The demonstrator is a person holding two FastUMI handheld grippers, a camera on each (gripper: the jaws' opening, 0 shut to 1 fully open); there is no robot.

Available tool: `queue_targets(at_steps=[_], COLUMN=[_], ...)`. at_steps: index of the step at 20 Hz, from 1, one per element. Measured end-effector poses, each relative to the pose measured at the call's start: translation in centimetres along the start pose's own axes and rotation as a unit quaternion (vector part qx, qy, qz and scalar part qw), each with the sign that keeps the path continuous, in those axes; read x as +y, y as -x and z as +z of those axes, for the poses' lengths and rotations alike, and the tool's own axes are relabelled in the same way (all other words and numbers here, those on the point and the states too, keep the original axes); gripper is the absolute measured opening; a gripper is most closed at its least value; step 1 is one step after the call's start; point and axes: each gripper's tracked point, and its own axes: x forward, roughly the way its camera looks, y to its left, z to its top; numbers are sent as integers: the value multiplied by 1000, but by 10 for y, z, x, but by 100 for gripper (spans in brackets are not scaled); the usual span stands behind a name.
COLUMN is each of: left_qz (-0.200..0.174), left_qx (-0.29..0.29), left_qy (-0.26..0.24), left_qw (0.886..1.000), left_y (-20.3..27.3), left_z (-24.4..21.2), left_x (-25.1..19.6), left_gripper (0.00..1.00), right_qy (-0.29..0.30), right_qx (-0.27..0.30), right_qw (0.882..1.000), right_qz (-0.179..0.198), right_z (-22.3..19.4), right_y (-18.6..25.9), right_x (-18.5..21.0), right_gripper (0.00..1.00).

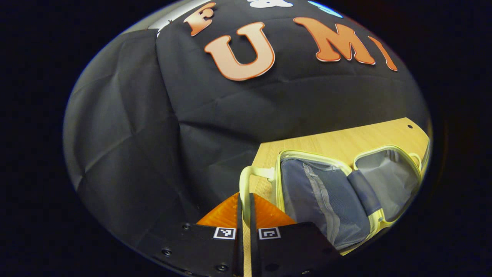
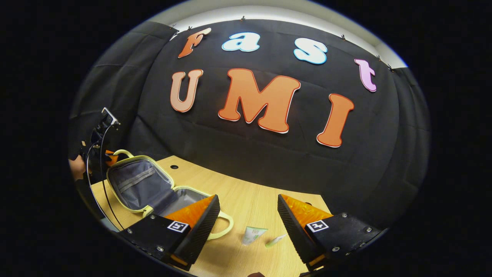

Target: First open the suitcase, pack the skin care products into it, and then close the suitcase.

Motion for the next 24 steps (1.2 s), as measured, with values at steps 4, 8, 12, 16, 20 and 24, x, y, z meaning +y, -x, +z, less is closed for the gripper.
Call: queue_targets(at_steps=[4, 8, 12, 16, 20, 24], left_qz=[50, 55, 25, -27, -96, -176], left_qx=[13, -29, -74, -110, -130, -122], left_qy=[18, 21, 34, 30, 17, 9], left_qw=[998, 998, 996, 993, 987, 977], left_y=[2, 22, 54, 91, 128, 162], left_z=[1, 35, 68, 93, 107, 101], left_x=[5, -20, -75, -155, -257, -369], left_gripper=[16, 28, 75, 93, 98, 98], right_qy=[-4, -9, -7, -2, -6, -5], right_qx=[11, 18, 10, 8, 20, 29], right_qw=[1000, 1000, 1000, 1000, 1000, 1000], right_qz=[-18, -11, -1, 6, 10, 9], right_z=[-8, -16, -21, -32, -52, -67], right_y=[1, -2, -7, -11, -11, -9], right_x=[-10, -17, -32, -54, -80, -106], right_gripper=[95, 96, 96, 96, 96, 95])
